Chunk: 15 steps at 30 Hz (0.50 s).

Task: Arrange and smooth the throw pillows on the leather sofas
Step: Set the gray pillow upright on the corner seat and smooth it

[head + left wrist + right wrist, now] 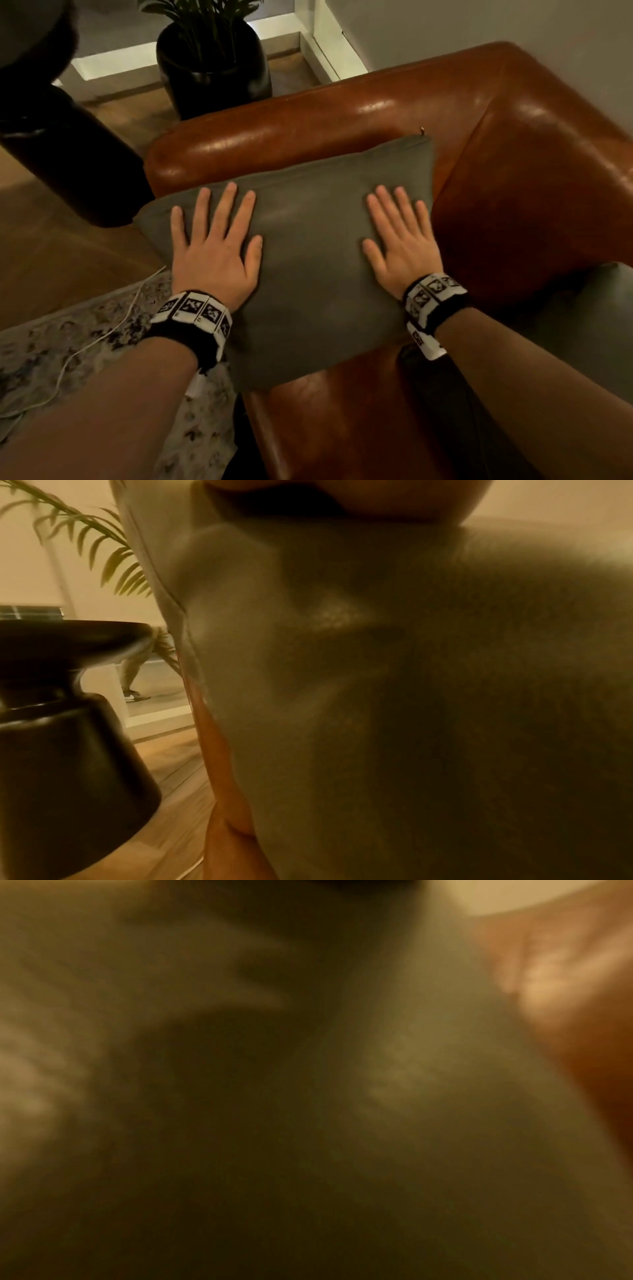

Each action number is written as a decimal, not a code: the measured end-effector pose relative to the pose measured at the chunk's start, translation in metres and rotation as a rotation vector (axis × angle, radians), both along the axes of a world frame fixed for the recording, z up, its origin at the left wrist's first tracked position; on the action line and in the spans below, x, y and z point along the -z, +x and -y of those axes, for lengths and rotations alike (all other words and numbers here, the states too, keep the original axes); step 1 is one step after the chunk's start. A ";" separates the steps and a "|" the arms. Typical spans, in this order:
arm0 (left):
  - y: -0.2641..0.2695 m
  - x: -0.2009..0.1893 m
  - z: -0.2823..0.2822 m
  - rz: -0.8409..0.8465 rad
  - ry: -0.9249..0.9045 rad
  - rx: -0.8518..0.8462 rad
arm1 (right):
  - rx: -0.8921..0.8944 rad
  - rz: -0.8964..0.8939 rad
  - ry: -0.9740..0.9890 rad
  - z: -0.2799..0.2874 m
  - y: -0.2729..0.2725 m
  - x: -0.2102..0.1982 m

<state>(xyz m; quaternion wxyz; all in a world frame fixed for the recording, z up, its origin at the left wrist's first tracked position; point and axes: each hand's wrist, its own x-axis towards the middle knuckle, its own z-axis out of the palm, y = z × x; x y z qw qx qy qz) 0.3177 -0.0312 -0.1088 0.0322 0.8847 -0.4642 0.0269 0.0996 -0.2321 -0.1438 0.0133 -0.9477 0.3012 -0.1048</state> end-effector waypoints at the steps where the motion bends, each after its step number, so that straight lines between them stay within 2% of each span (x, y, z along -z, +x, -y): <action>1: -0.001 0.001 0.000 0.002 0.002 -0.010 | 0.121 0.056 0.068 0.008 -0.009 0.006; 4: -0.013 -0.001 0.000 -0.020 -0.003 -0.091 | 0.424 0.274 0.273 -0.002 -0.012 0.008; 6: -0.030 -0.007 0.005 -0.017 -0.040 -0.040 | 0.355 0.366 0.272 -0.038 0.001 0.007; 8: -0.044 -0.008 0.013 0.020 -0.016 0.133 | 0.185 0.336 0.227 -0.082 0.017 0.011; 9: -0.047 -0.006 0.018 0.043 0.022 0.200 | 0.170 0.309 0.208 -0.094 0.019 0.017; 11: -0.045 0.000 0.023 0.070 0.089 0.224 | 0.295 0.325 0.240 -0.094 0.012 0.035; 15: -0.043 0.005 0.027 0.085 0.110 0.199 | 0.661 0.380 0.429 -0.083 -0.017 0.070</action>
